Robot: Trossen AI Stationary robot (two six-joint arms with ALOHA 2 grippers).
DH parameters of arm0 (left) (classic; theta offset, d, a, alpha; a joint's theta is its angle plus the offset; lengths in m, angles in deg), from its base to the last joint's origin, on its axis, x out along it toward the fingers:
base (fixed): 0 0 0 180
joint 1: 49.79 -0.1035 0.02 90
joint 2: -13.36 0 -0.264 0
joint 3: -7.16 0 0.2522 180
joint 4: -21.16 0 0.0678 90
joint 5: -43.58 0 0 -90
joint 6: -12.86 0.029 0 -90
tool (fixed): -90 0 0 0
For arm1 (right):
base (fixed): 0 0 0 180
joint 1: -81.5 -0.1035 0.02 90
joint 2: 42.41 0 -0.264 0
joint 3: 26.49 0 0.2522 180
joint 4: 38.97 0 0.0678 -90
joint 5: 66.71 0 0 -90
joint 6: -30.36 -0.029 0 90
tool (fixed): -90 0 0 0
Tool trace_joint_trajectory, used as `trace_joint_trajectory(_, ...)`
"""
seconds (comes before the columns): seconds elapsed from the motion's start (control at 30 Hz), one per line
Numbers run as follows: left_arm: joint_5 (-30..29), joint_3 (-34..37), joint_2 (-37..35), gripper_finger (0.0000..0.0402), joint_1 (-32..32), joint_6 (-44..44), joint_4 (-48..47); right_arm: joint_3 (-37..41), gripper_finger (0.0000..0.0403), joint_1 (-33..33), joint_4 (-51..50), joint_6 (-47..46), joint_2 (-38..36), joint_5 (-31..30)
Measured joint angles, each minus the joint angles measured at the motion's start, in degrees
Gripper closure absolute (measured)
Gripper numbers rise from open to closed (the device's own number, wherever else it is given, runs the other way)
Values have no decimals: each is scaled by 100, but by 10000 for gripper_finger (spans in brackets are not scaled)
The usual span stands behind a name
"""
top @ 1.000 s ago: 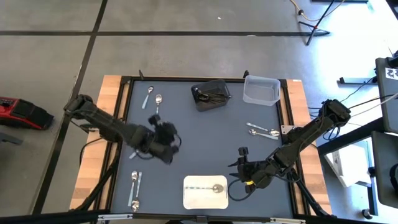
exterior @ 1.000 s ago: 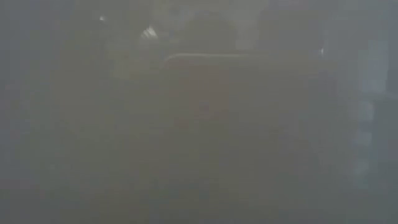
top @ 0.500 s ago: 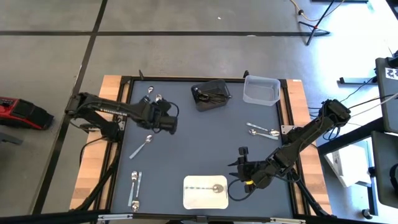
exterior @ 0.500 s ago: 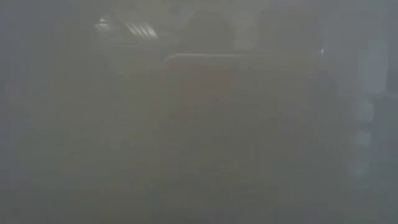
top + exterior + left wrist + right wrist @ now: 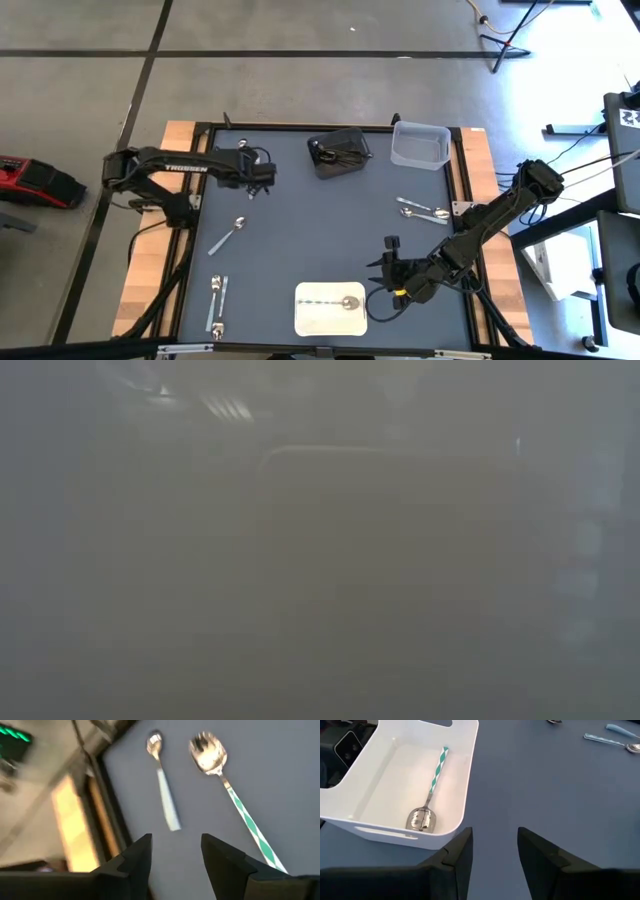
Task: Sort silverware by color (type)
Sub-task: Put the white patterned spoon into the white bin
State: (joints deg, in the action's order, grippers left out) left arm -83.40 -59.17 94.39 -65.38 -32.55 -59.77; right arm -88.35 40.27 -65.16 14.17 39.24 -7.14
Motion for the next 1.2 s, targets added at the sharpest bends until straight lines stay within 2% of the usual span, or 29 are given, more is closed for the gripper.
trace_joint_trajectory(0.27, 1198, 974, -532, 235, -1100, 1042, 2534, 0, 259, 0, -24, 9, 0, -2)
trace_joint_trajectory(0.43, 1648, 1468, -452, 235, -1536, 1174, 3481, 0, 259, 0, -22, 13, 2, -35)
trace_joint_trajectory(0.57, 2061, 1836, -419, 235, -1613, 1302, 4191, 0, 259, 0, -22, 13, 2, -50)
trace_joint_trajectory(1.0, 2322, 2615, -434, 237, -1575, 1315, 5282, 1, 259, 0, -24, 26, 2, -66)
trace_joint_trajectory(1.2, 2294, 2666, -431, 271, -1409, 1425, 5342, 1, 259, 0, -17, 149, 2, -206)
